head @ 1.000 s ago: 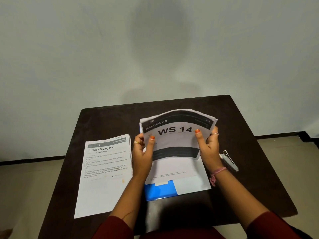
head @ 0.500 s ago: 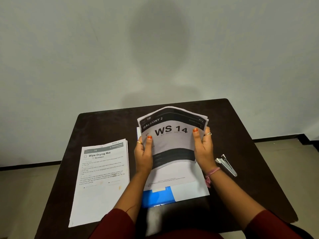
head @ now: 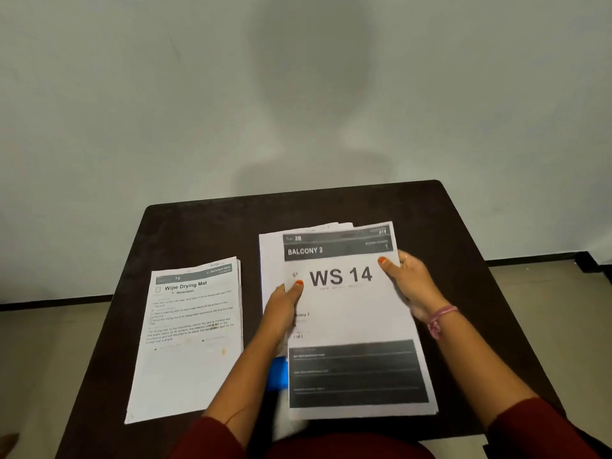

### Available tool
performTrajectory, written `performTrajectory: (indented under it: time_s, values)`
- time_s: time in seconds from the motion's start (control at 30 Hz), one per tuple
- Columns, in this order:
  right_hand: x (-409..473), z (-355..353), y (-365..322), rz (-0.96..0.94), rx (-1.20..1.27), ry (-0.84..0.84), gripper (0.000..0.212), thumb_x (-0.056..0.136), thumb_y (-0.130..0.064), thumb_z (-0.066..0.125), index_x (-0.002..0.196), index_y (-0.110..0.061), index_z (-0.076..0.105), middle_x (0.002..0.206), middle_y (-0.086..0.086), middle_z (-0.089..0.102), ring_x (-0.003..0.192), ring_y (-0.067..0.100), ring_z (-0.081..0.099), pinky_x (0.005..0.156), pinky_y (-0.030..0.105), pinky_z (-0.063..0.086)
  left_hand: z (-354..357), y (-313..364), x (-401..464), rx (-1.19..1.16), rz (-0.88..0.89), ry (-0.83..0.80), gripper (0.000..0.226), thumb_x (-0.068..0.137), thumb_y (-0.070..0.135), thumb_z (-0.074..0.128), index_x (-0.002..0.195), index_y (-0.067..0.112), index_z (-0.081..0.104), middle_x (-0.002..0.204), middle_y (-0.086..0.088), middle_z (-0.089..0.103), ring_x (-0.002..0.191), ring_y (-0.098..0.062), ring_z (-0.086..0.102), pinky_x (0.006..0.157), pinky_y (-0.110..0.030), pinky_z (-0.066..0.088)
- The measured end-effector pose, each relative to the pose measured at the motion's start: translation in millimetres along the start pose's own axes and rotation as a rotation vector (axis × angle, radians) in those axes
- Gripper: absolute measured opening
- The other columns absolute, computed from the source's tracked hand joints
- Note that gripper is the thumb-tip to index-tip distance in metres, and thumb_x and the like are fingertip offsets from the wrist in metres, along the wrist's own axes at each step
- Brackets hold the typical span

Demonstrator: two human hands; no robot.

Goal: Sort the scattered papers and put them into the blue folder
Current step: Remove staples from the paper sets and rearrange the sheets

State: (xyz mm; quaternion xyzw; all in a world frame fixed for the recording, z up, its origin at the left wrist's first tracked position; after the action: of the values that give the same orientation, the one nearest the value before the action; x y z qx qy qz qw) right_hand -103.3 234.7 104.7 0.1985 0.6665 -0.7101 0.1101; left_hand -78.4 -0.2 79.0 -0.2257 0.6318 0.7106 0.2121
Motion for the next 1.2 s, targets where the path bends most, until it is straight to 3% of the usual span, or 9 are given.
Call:
performTrajectory:
  time_s: [0.17, 0.33, 0.53, 0.67, 0.73, 0.83, 0.97, 1.07, 1.2]
  values:
    - [0.3, -9.1, 59.9, 0.129, -0.019, 0.013, 0.018, 0.097, -0.015, 0.052, 0.113, -0.01, 0.058, 0.101, 0.011, 0.072, 0.085, 0.023, 0.071, 0.068, 0.034, 0.058, -3.4, -47.7, 7.7, 0.064, -0.138, -0.036, 0.034, 0.1, 0.031, 0.045, 0.126, 0.013, 0.057, 0.114, -0.004, 0.07, 0.103, -0.025, 0.067, 0.097, -0.05, 0.049]
    - [3.9, -11.4, 86.2, 0.14, -0.045, 0.008, 0.013, 0.097, -0.012, 0.05, 0.105, -0.014, 0.06, 0.101, 0.011, 0.071, 0.087, 0.025, 0.07, 0.076, 0.038, 0.058, 1.1, -54.6, 17.8, 0.034, -0.157, -0.02, 0.032, 0.098, 0.033, 0.049, 0.12, 0.013, 0.059, 0.109, -0.007, 0.072, 0.101, -0.028, 0.068, 0.095, -0.052, 0.05]
    - [12.1, -17.7, 92.5, 0.095, -0.178, 0.002, 0.016, 0.097, -0.013, 0.051, 0.11, -0.012, 0.059, 0.103, 0.008, 0.071, 0.089, 0.02, 0.07, 0.077, 0.035, 0.058, 13.6, -39.7, 38.3, -0.022, -0.132, 0.148, 0.024, 0.099, 0.022, 0.041, 0.099, 0.012, 0.063, 0.09, -0.013, 0.074, 0.085, -0.034, 0.07, 0.082, -0.055, 0.055]
    - [16.2, -21.5, 93.7, 0.059, -0.368, 0.004, 0.021, 0.096, -0.017, 0.053, 0.116, -0.01, 0.055, 0.111, 0.005, 0.066, 0.093, 0.018, 0.067, 0.081, 0.036, 0.057, 21.2, -48.2, 44.8, 0.015, -0.066, 0.232, 0.024, 0.098, 0.018, 0.041, 0.1, 0.009, 0.063, 0.092, -0.013, 0.073, 0.082, -0.03, 0.071, 0.079, -0.045, 0.057]
    - [16.1, -26.7, 91.4, 0.001, -0.444, 0.031, 0.019, 0.095, -0.018, 0.055, 0.113, -0.013, 0.054, 0.102, 0.003, 0.067, 0.086, 0.016, 0.066, 0.075, 0.029, 0.056, 25.1, -51.7, 45.6, 0.059, -0.017, 0.288, 0.024, 0.1, 0.016, 0.04, 0.097, 0.008, 0.062, 0.091, -0.01, 0.071, 0.078, -0.021, 0.067, 0.07, -0.032, 0.054]
    - [15.8, -45.1, 86.6, -0.173, -0.612, 0.244, 0.02, 0.093, -0.014, 0.057, 0.112, -0.011, 0.06, 0.096, 0.003, 0.065, 0.084, 0.021, 0.064, 0.076, 0.033, 0.056, 27.9, -55.8, 47.7, 0.082, 0.033, 0.33, 0.022, 0.102, 0.017, 0.038, 0.1, 0.01, 0.059, 0.095, -0.006, 0.067, 0.078, -0.011, 0.061, 0.062, -0.022, 0.044]
    - [12.9, -74.5, 87.8, -0.137, -0.897, 0.397, 0.035, 0.088, -0.02, 0.065, 0.121, -0.014, 0.057, 0.125, 0.009, 0.051, 0.117, 0.026, 0.049, 0.098, 0.039, 0.044, 29.7, -62.6, 50.5, 0.088, 0.039, 0.351, 0.021, 0.103, 0.021, 0.039, 0.104, 0.01, 0.056, 0.1, -0.008, 0.067, 0.087, -0.018, 0.062, 0.073, -0.028, 0.048]
    - [11.3, -90.0, 93.8, -0.049, -1.069, 0.39, 0.049, 0.085, -0.027, 0.069, 0.129, -0.015, 0.051, 0.13, 0.012, 0.047, 0.12, 0.029, 0.046, 0.1, 0.044, 0.041, 29.6, -65.7, 52.0, 0.079, 0.045, 0.36, 0.02, 0.103, 0.022, 0.039, 0.104, 0.011, 0.057, 0.104, -0.009, 0.067, 0.093, -0.022, 0.062, 0.081, -0.031, 0.047]
    - [14.0, -99.3, 100.7, 0.063, -0.971, 0.329, 0.05, 0.088, -0.022, 0.065, 0.133, -0.011, 0.049, 0.13, 0.015, 0.049, 0.121, 0.03, 0.046, 0.103, 0.044, 0.041, 29.7, -69.6, 52.6, 0.013, 0.046, 0.374, 0.02, 0.102, 0.023, 0.043, 0.104, 0.012, 0.059, 0.103, -0.007, 0.069, 0.096, -0.023, 0.064, 0.085, -0.034, 0.05]
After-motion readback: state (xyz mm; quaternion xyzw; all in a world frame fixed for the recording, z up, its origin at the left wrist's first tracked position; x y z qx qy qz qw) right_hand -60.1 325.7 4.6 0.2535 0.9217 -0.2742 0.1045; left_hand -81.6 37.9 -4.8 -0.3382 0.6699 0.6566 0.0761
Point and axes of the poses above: each hand's wrist, its own x-axis towards the middle knuckle, its own z-axis out of the palm, y = z × x, the point moved 1 cm from there along x, towards the middle knuckle
